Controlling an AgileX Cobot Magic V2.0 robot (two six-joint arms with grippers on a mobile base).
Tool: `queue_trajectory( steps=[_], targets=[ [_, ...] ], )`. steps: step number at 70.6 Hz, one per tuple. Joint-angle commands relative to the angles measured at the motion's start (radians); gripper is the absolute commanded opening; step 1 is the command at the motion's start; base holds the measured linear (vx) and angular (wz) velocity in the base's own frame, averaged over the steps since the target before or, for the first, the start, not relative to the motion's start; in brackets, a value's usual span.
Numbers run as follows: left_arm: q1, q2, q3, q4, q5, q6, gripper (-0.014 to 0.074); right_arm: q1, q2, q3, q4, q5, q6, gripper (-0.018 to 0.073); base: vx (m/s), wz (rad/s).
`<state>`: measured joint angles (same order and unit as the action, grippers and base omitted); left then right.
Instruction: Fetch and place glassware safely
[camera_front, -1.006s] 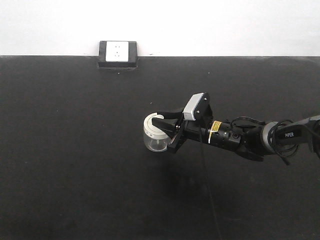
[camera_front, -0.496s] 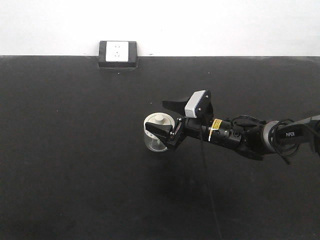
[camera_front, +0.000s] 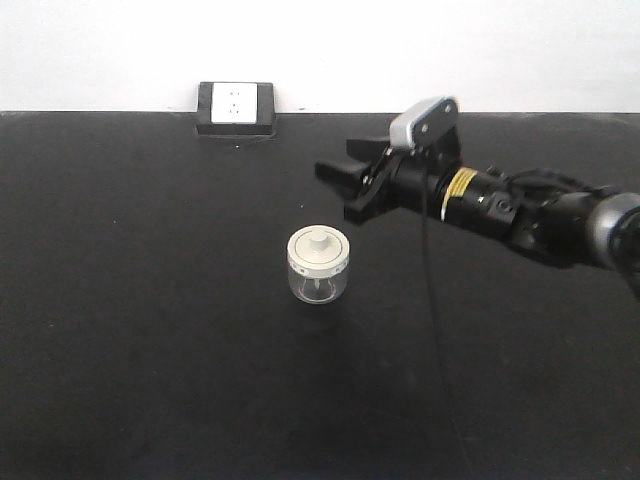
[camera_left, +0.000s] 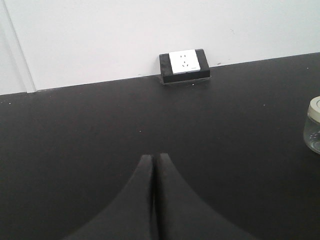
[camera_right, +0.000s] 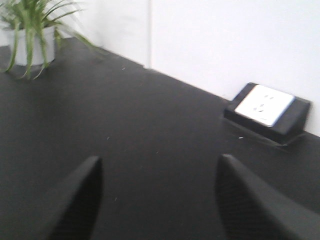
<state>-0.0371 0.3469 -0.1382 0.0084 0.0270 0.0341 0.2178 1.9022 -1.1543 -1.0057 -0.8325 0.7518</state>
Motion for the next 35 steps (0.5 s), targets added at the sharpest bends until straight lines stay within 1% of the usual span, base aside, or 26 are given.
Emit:
queue_trajectory(
  steps=[1, 5, 7, 18, 27, 35],
  targets=[
    [0.002, 0.011, -0.025, -0.008, -0.067, -0.002, -0.0007, -0.005, -0.129, -0.020, 0.003, 0.043, 0.086, 0.0200, 0.00, 0.00],
    [0.002, 0.011, -0.025, -0.008, -0.067, -0.002, -0.0007, -0.005, -0.162, -0.020, -0.030, 0.080, 0.114, 0.0041, 0.00, 0.00],
    [0.002, 0.011, -0.025, -0.008, -0.067, -0.002, -0.0007, -0.005, -0.180, -0.020, -0.043, 0.092, 0.127, -0.0015, 0.00, 0.00],
    [0.002, 0.011, -0.025, -0.008, -0.067, -0.002, -0.0007, -0.005, -0.264, -0.011, -0.051, 0.235, 0.244, -0.0008, 0.00, 0.00],
    [0.002, 0.011, -0.025, -0.008, -0.067, -0.002, -0.0007, -0.005, -0.342, 0.047, -0.038, 0.346, 0.247, -0.0005, 0.00, 0.00],
    [0.002, 0.011, -0.025, -0.008, -0.067, -0.002, -0.0007, -0.009, -0.418, 0.124, -0.005, 0.422, 0.247, -0.0005, 0.00, 0.00]
  ],
)
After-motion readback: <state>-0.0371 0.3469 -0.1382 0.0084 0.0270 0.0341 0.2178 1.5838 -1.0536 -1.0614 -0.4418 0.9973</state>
